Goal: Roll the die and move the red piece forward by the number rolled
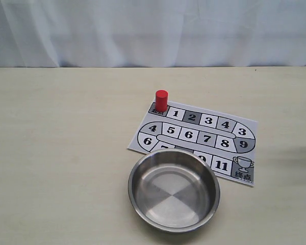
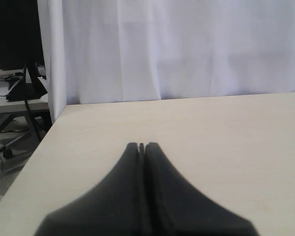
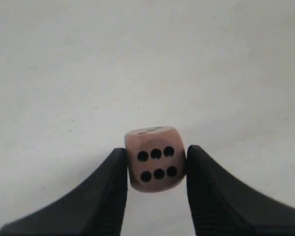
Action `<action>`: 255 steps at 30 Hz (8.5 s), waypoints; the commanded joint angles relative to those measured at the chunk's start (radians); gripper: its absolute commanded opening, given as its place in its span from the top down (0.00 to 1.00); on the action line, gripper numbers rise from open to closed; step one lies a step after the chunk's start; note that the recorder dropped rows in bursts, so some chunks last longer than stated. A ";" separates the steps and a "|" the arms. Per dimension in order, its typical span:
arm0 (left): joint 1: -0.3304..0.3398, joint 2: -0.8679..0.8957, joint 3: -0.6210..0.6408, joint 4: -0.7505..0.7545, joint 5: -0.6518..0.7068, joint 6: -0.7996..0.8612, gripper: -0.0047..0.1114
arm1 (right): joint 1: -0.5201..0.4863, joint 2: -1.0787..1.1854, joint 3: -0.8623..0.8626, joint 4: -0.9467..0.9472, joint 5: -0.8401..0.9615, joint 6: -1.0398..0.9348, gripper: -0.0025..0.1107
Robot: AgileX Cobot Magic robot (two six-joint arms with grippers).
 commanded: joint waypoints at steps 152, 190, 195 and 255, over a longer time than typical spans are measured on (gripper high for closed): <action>-0.002 -0.003 -0.004 -0.007 -0.007 -0.005 0.96 | 0.701 0.321 -0.366 0.732 0.409 -0.711 0.94; -0.002 -0.003 -0.004 -0.007 -0.009 -0.005 0.96 | 0.575 0.663 -0.704 0.635 -0.249 -0.525 0.42; -0.002 -0.003 -0.004 -0.007 -0.009 -0.005 0.96 | 0.575 0.686 -0.704 0.635 -0.281 -0.525 0.42; -0.002 -0.003 -0.004 -0.007 -0.006 -0.005 0.96 | 0.513 0.632 -0.698 0.591 -0.104 -0.413 0.94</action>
